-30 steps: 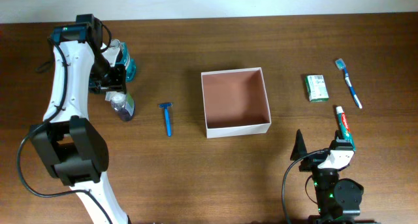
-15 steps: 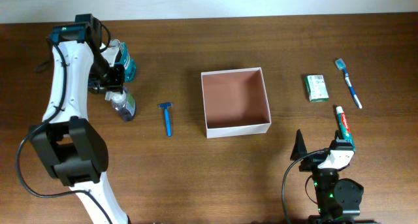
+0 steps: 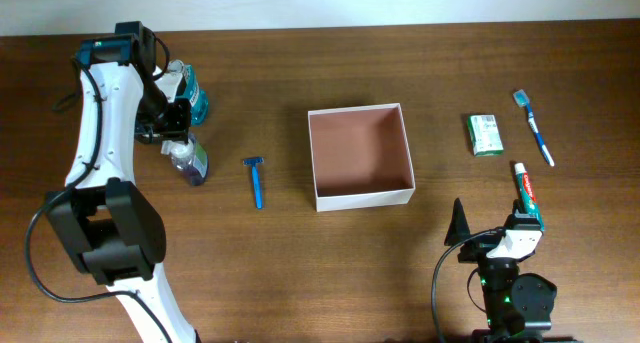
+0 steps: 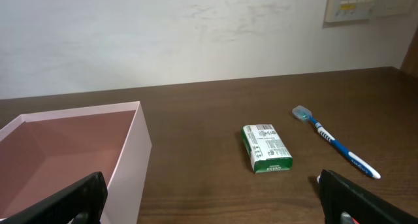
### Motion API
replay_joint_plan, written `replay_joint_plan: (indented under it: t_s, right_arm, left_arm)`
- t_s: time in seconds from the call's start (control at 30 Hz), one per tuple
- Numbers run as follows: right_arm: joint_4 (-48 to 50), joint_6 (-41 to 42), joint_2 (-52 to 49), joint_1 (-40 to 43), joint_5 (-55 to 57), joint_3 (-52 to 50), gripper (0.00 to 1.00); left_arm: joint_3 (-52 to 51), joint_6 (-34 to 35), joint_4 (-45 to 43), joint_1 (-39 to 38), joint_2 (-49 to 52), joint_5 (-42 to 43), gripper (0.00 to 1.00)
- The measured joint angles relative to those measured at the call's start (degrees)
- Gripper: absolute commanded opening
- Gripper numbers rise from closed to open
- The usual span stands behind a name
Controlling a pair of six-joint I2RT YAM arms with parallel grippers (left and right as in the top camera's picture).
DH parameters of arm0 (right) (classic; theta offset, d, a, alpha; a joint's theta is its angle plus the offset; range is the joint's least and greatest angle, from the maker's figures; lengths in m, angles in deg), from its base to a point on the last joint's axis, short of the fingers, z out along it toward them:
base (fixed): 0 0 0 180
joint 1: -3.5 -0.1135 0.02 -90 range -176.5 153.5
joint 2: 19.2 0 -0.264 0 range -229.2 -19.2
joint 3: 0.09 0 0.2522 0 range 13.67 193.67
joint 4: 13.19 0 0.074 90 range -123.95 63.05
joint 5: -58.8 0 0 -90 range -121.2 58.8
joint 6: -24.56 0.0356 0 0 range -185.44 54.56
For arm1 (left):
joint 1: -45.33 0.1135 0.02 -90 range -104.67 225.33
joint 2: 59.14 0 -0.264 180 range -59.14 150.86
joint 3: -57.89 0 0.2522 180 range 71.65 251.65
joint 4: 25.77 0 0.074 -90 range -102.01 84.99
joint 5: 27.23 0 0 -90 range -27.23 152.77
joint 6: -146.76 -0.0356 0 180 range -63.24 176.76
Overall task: Pack container
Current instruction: 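Close the left gripper on the soap bottle's pump head, then lift the soap bottle and carry it right over the box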
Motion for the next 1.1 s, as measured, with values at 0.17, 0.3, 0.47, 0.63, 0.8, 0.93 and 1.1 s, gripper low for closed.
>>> replay_joint_plan:
  t_s: [0.17,0.3,0.47,0.63,0.8,0.93,1.1]
  right_arm:
    - [0.02,-0.02,0.00,0.00,0.00,0.00,0.99]
    - [0.00,0.00,0.00,0.00,0.00,0.00,0.99]
    - [0.00,-0.02,0.00,0.00,-0.02,0.00,0.98]
    - [0.00,-0.02,0.00,0.00,0.00,0.00,0.98]
    - [0.00,-0.02,0.00,0.00,0.00,0.00,0.98]
    - [0.00,-0.02,0.00,0.00,0.00,0.00,0.98]
    - [0.00,-0.02,0.00,0.00,-0.02,0.00,0.98]
  left_arm:
    - [1.14,0.22,2.56,-0.07,0.17,0.13,0.11]
    - [5.60,0.22,5.79,-0.46,0.46,0.72,0.11]
    - [14.62,0.22,9.97,-1.79,0.48,2.91,0.11]
    - [23.23,1.05,12.37,-4.72,0.48,5.14,0.11]
    - [27.56,2.01,12.41,-9.92,0.48,5.95,0.11]
    - [31.17,3.02,12.46,-14.56,0.48,6.47,0.11]
    - [36.17,4.02,12.50,-19.28,0.35,6.93,0.11]
